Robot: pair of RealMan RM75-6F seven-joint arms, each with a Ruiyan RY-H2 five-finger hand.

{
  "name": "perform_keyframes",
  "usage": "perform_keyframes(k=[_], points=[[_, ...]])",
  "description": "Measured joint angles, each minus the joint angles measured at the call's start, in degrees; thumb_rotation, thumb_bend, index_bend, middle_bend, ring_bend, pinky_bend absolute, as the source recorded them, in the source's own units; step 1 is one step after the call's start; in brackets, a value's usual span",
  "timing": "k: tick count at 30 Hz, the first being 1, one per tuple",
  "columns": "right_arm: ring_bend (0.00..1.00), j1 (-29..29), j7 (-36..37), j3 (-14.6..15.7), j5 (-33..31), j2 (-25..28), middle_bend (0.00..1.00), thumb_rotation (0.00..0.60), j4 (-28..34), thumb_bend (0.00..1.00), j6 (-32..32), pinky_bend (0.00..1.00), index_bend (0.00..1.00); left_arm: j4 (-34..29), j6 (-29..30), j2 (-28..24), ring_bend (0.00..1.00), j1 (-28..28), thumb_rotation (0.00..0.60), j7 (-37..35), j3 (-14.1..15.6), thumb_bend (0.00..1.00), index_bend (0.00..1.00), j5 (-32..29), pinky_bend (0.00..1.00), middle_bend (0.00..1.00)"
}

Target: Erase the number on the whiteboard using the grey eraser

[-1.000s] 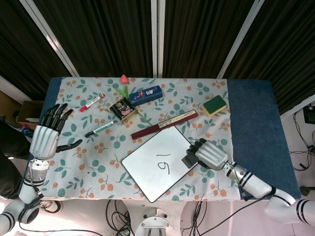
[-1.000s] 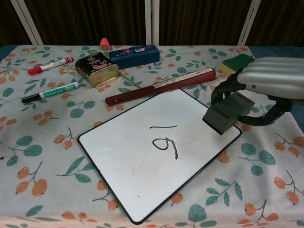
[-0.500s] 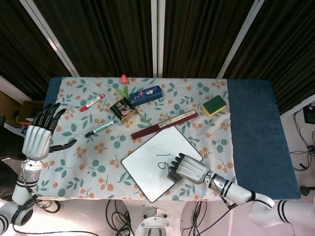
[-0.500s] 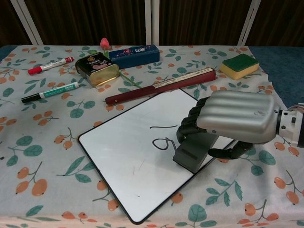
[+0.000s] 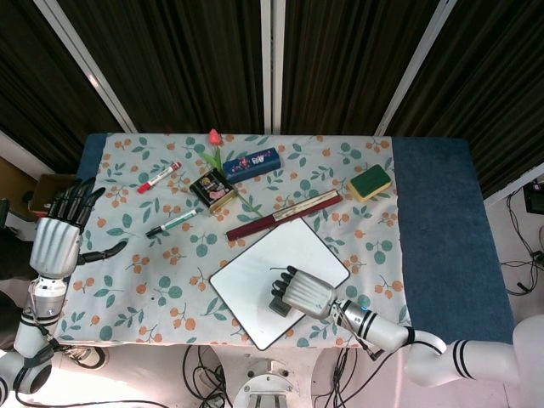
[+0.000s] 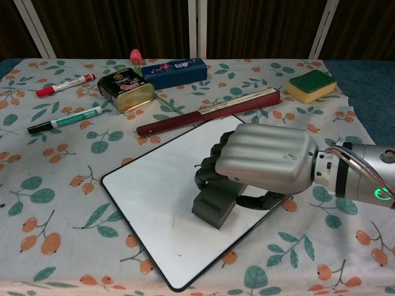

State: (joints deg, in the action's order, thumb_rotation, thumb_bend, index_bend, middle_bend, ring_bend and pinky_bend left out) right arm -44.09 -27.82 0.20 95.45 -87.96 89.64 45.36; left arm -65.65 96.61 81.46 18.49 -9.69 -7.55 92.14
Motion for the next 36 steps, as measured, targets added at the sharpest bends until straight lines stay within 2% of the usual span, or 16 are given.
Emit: perform_keyframes(k=[9, 15, 29, 36], points=[[0.52, -3.2, -1.1, -5.2, -3.3, -6.3, 0.67, 0.6, -5.8, 0.46, -0.3, 0.51, 0.82, 0.3, 0.2, -0.3, 0.06, -0.4, 0.407, -0.7, 0.1, 0.0, 0.12, 0.1, 0.17, 0.07], [0.52, -5.0, -2.2, -8.3, -7.4, -8.5, 0.67, 0.6, -9.8, 0.46, -0.8, 0.51, 0.82, 0.4, 0.2, -0.4, 0.06, -0.6, 0.405, -0.9, 0.2, 0.0, 0.12, 0.3, 0.17, 0.07], [0.53, -4.0, -2.1, -5.4, -11.2, -5.0, 0.67, 0.6, -7.2, 0.46, -0.8, 0.51, 0.82, 0.0, 0.0, -0.1, 0.06, -0.4, 0.405, -0.3, 0.5, 0.0, 0.12, 1.0, 0.17, 0.07], [0.54, -3.4, -0.2, -4.0, -13.4, -1.5, 0.68, 0.6, -2.8, 0.46, -2.1, 0.52, 0.83, -0.3, -0.1, -0.2, 0.06, -0.4, 0.405, -0.1, 0.4, 0.0, 0.12, 0.9, 0.17, 0.07]])
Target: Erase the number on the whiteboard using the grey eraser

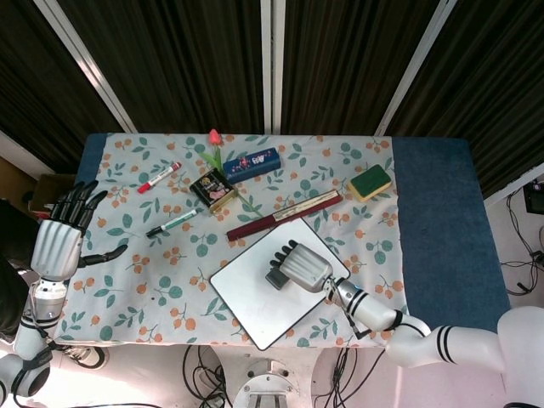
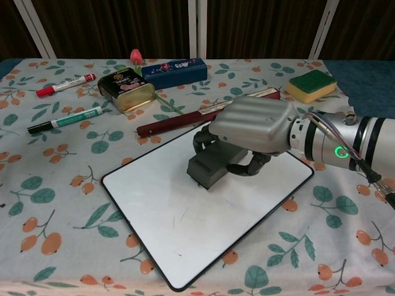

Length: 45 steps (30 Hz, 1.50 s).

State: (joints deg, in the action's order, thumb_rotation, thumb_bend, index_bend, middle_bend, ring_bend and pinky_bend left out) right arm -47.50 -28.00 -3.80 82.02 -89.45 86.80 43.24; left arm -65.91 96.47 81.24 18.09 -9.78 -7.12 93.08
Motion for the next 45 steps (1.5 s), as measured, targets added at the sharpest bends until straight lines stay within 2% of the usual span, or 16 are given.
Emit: perform_keyframes(k=[12, 17, 29, 35, 45], points=[[0.55, 1.7, -1.0, 5.0, -1.8, 9.3, 0.69, 0.6, 11.2, 0.46, -1.2, 0.53, 0.84, 0.1, -0.1, 0.4, 0.06, 0.0, 0.404, 0.1, 0.2, 0.0, 0.12, 0.2, 0.17, 0.07], [0.55, 2.0, -2.0, 6.1, -1.2, 9.6, 0.69, 0.6, 12.5, 0.46, -0.6, 0.53, 0.85, 0.1, -0.2, 0.4, 0.06, 0.0, 0.403, 0.1, 0.1, 0.0, 0.12, 0.1, 0.17, 0.07], [0.55, 0.7, -2.0, 3.9, 1.5, 0.8, 0.7, 0.6, 4.3, 0.47, 1.6, 0.53, 0.85, 0.5, 0.1, -0.2, 0.06, -0.4, 0.401, -0.4, 0.0, 0.0, 0.12, -0.1, 0.17, 0.07], [0.55, -0.7, -1.5, 2.0, 2.2, -4.1, 0.7, 0.6, -0.6, 0.47, 2.2, 0.53, 0.85, 0.5, 0.1, -0.3, 0.06, -0.6, 0.4, -0.3, 0.1, 0.0, 0.12, -0.2, 0.17, 0.07], [0.55, -3.9, 0.8, -2.3, -0.4, -10.4, 0.7, 0.6, -8.8, 0.47, 0.9, 0.53, 0.85, 0.4, -0.2, -0.5, 0.06, -0.8, 0.378, -0.3, 0.3, 0.0, 0.12, -0.2, 0.17, 0.07]])
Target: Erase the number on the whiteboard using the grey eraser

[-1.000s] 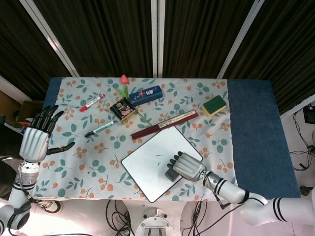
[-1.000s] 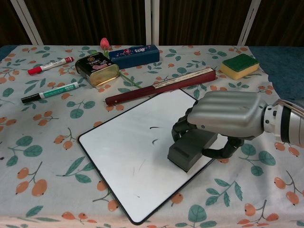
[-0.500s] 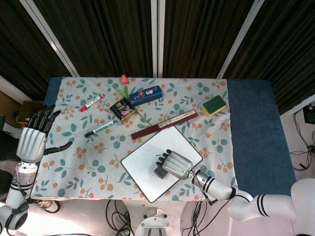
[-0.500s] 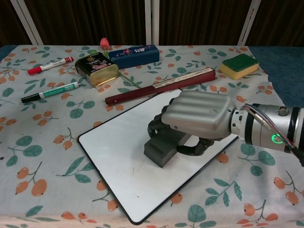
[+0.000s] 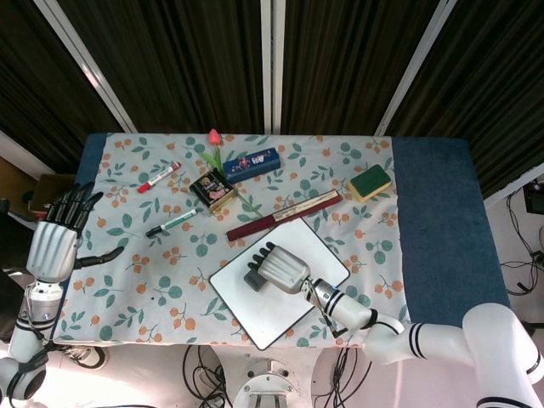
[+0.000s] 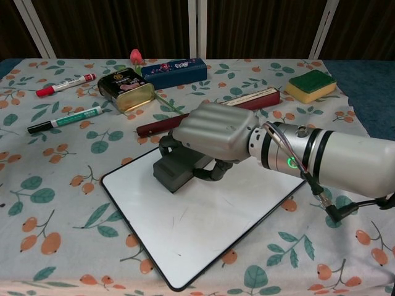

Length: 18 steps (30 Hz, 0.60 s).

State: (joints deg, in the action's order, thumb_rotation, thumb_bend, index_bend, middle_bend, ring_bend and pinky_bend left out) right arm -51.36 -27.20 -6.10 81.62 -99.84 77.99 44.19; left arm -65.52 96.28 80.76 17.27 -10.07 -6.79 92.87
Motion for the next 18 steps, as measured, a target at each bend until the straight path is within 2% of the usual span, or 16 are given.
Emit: perform_keyframes(k=[9, 13, 18], points=[[0.55, -2.5, 4.5, -3.7, -3.4, -3.2, 0.7, 0.6, -4.9, 0.47, -1.0, 0.53, 0.85, -0.3, 0.2, -0.3, 0.06, -0.2, 0.378, 0.2, 0.0, 0.0, 0.12, 0.0, 0.17, 0.07], [0.55, -2.7, 5.6, -3.5, -2.4, -3.2, 0.7, 0.6, -5.0, 0.47, 0.0, 0.53, 0.85, -0.7, 0.3, -0.6, 0.06, -0.3, 0.379, 0.4, 0.1, 0.0, 0.12, 0.3, 0.17, 0.07], [0.55, -2.9, 4.9, -1.8, -1.4, -1.5, 0.7, 0.6, -3.2, 0.47, -0.2, 0.54, 0.85, -1.0, 0.2, -0.5, 0.06, -0.4, 0.379, 0.5, 0.2, 0.0, 0.12, 0.4, 0.17, 0.07]])
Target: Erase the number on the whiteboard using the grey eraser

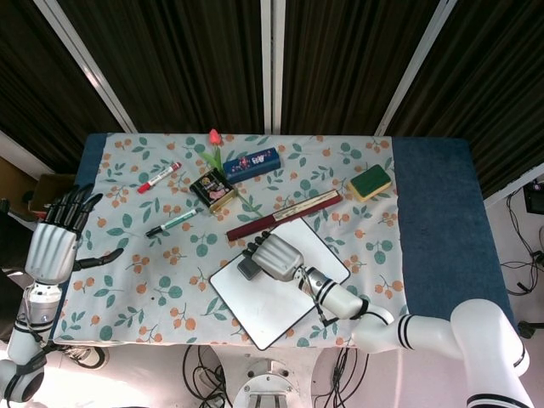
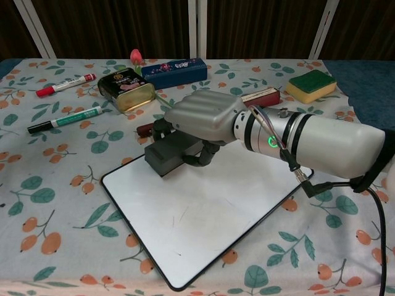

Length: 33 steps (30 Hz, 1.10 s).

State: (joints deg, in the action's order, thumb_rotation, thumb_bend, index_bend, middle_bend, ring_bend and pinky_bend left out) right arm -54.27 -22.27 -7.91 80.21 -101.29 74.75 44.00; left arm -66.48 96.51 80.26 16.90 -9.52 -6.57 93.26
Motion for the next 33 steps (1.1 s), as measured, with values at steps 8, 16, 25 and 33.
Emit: perform_keyframes(k=[8, 16, 25, 33], points=[[0.55, 0.2, -2.4, 2.3, -1.7, 2.1, 0.7, 0.6, 3.6, 0.47, -2.4, 0.54, 0.86, -0.6, -0.1, 0.2, 0.06, 0.1, 0.375, 0.5, 0.1, 0.0, 0.12, 0.3, 0.17, 0.07], [0.56, 1.2, -4.5, 4.7, -4.7, 7.1, 0.71, 0.6, 11.4, 0.47, -3.8, 0.55, 0.87, -0.8, 0.1, 0.1, 0.06, -0.3, 0.377, 0.3, 0.2, 0.0, 0.12, 0.3, 0.17, 0.07], [0.56, 3.8, -7.6, 9.4, -5.6, 15.4, 0.71, 0.6, 21.4, 0.47, -2.1, 0.55, 0.87, -0.9, 0.3, 0.6, 0.06, -0.5, 0.38, 0.0, 0.5, 0.0, 0.12, 0.5, 0.17, 0.07], [0.56, 6.3, -7.4, 13.2, -7.1, 22.5, 0.71, 0.6, 27.0, 0.47, -1.2, 0.55, 0.87, -1.3, 0.3, 0.5, 0.06, -0.7, 0.383, 0.1, 0.6, 0.0, 0.12, 0.6, 0.17, 0.07]])
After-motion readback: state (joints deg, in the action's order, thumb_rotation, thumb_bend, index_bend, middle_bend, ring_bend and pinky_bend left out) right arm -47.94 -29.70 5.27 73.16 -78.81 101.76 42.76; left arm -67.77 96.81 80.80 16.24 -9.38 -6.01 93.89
